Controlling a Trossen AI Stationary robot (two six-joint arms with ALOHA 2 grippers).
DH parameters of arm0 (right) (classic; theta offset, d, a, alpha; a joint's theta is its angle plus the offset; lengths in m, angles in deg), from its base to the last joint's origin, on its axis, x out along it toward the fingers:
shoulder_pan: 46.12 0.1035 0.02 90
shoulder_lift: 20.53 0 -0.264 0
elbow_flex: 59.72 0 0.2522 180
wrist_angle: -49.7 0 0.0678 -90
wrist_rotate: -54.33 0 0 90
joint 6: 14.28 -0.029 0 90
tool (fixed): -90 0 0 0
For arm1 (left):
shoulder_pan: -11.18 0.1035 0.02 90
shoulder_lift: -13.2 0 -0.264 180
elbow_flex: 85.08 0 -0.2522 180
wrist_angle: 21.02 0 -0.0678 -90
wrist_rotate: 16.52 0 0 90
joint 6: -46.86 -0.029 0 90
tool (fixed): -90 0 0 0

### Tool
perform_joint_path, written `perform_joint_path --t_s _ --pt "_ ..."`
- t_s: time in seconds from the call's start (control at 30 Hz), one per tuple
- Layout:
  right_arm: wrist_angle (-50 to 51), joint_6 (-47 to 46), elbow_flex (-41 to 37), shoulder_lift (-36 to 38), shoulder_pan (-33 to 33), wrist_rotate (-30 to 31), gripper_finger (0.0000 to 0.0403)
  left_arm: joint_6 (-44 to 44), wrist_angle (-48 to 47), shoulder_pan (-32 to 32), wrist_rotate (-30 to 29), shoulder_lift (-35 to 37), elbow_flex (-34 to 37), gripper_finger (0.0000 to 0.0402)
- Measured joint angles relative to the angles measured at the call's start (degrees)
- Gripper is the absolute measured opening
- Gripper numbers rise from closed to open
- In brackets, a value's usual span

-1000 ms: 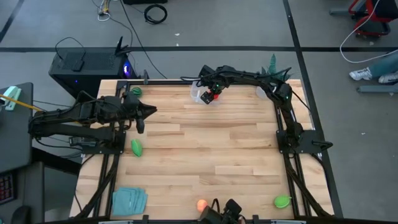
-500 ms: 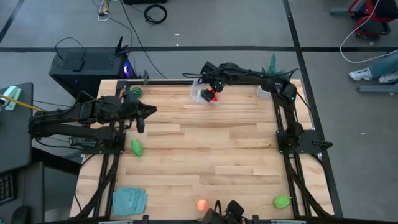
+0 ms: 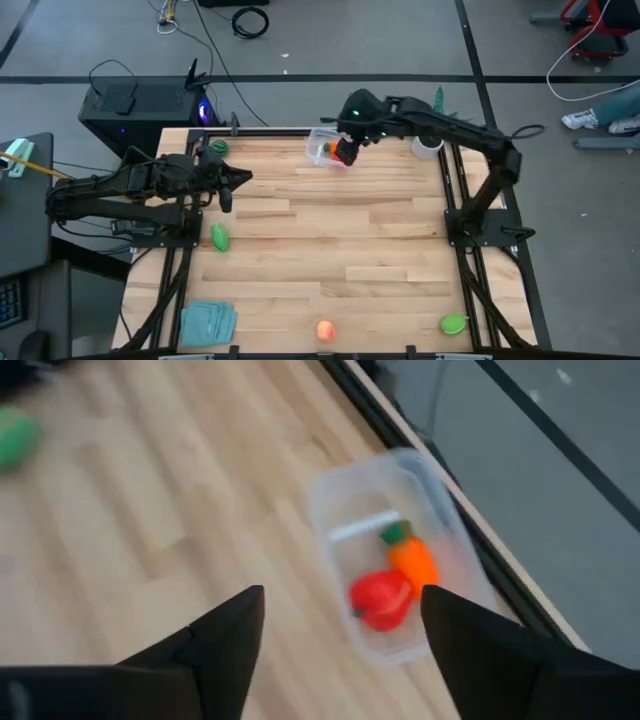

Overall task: Pick and placing Produce into tupperware
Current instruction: Put the corn into the transparent container

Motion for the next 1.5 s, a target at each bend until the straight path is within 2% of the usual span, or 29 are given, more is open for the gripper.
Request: perform_joint_path --t_s 0.23,0.4,0.57,0.83,1.0,1.17,1.33,1.5 --pt "2.75 -3.98 0.00 8.23 8.88 0.22 0.0172 -0.06 -0.03 0.00 0.00 0.02 0.00 0.0007" --pt "7.10 -8.08 0.00 11.25 15.47 0.20 0.0086 -0.08 -0.17 0.00 0.08 0.00 0.00 0.0011" --pt "16.39 -11.48 0.02 12.04 21.80 0.43 0.0011 -0.12 -0.18 0.00 0.20 0.00 0.00 0.0005" --pt "30.44 -25.73 0.02 12.04 34.60 -0.44 0.0011 -0.73 -0.16 -0.31 0.42 -0.44 0.00 0.0005" --pt "31.93 -33.58 0.02 12.19 43.43 -0.52 0.0007 -2.75 -0.41 -3.25 0.46 -3.11 -0.48 0.0004" --pt "31.92 -39.10 0.02 12.19 49.76 1.25 0.0003 -0.92 -3.87 -7.13 0.42 -9.14 -7.32 0.0003" --pt "32.06 -40.07 0.02 12.19 53.93 4.84 0.0005 10.12 -20.90 -12.01 0.43 -18.17 -20.05 0.0003" --pt "32.08 -38.25 0.02 12.21 55.71 8.56 0.0003 34.38 -39.57 -17.32 1.08 -27.09 -30.92 0.0003"
